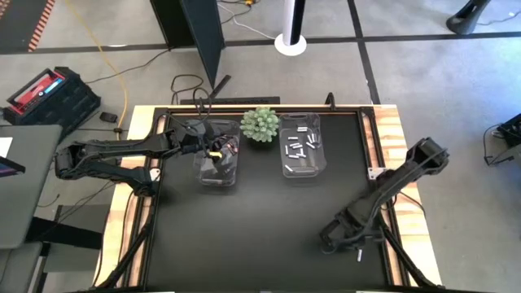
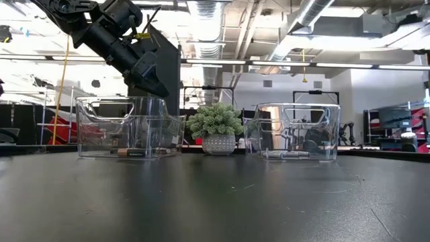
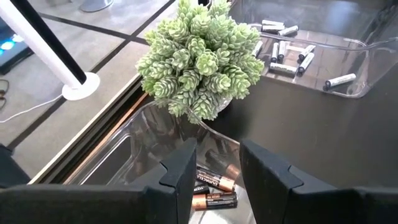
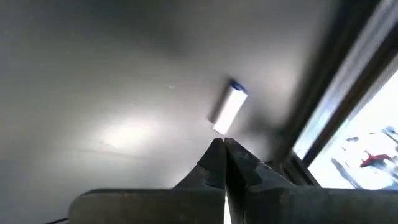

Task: Sort batteries
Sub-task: Put the white-blue battery into the right transparent bin

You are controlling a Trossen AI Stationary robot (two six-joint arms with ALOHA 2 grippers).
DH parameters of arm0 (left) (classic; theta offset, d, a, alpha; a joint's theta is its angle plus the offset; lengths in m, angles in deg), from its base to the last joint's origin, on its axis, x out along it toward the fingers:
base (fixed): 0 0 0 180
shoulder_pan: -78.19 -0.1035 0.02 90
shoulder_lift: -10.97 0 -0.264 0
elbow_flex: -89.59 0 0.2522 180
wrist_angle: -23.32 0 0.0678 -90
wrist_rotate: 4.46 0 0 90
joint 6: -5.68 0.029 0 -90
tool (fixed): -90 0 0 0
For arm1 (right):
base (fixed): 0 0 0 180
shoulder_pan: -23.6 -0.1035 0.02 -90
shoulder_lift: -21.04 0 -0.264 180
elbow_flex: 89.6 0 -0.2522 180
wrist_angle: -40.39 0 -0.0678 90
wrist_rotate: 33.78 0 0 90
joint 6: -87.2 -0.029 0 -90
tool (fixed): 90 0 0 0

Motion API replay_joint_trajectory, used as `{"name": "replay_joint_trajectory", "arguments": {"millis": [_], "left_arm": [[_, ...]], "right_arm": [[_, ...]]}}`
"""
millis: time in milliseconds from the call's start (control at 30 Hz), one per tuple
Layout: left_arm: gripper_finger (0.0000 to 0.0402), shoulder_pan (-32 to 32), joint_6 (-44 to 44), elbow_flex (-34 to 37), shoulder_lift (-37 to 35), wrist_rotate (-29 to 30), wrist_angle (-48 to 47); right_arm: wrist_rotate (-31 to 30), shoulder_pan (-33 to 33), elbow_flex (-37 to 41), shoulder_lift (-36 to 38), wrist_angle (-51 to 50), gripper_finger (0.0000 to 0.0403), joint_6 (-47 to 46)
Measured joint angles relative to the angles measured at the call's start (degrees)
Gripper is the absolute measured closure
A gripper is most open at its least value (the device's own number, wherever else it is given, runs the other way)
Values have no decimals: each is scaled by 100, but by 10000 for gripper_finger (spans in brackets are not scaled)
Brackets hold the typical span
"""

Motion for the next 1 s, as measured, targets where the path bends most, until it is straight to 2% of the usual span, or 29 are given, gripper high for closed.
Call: {"name": "replay_joint_trajectory", "arguments": {"millis": [133,567,1000], "left_arm": [[283,0,60,0,2,-2,7],[283,0,60,0,2,0,13],[283,-2,18,0,2,0,29]], "right_arm": [[450,-266,0,-318,264,390,-140],[662,-528,0,-1143,923,390,-145],[349,-480,-163,-1099,934,390,-106]]}}
